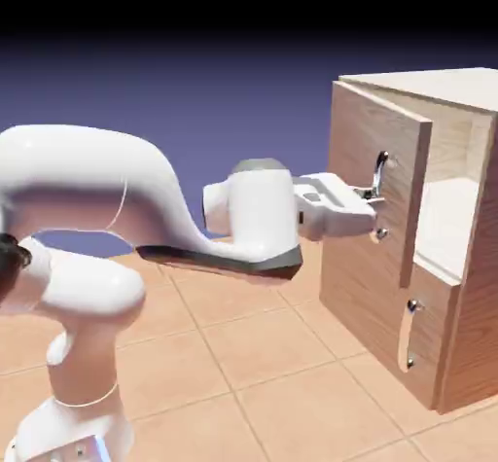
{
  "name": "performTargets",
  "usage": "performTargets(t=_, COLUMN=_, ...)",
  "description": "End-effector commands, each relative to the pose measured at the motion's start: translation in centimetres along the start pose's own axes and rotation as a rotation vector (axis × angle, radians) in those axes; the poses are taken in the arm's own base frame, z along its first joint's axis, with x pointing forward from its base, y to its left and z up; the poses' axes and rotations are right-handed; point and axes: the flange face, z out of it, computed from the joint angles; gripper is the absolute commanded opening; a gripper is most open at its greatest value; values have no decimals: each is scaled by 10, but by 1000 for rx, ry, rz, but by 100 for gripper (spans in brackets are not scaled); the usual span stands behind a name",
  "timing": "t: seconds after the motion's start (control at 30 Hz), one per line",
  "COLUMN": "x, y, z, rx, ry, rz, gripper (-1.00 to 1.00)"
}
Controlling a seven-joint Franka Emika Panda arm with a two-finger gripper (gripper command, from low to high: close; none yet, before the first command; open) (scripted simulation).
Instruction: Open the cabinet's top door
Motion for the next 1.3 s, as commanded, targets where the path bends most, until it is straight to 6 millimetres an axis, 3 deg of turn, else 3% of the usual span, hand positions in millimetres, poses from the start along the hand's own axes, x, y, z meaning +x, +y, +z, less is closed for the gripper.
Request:
performTargets(t=0.0, x=-2, y=-2, z=-7, rx=-13, ry=14, rz=-1, gripper=-100)
performTargets(t=0.43, x=-28, y=-28, z=-76, rx=-152, ry=153, rz=-1, gripper=-100)
performTargets(t=0.87, x=-51, y=-51, z=-118, rx=-248, ry=249, rz=0, gripper=-100)
performTargets(t=1.27, x=-89, y=-89, z=-168, rx=-378, ry=379, rz=0, gripper=-100)
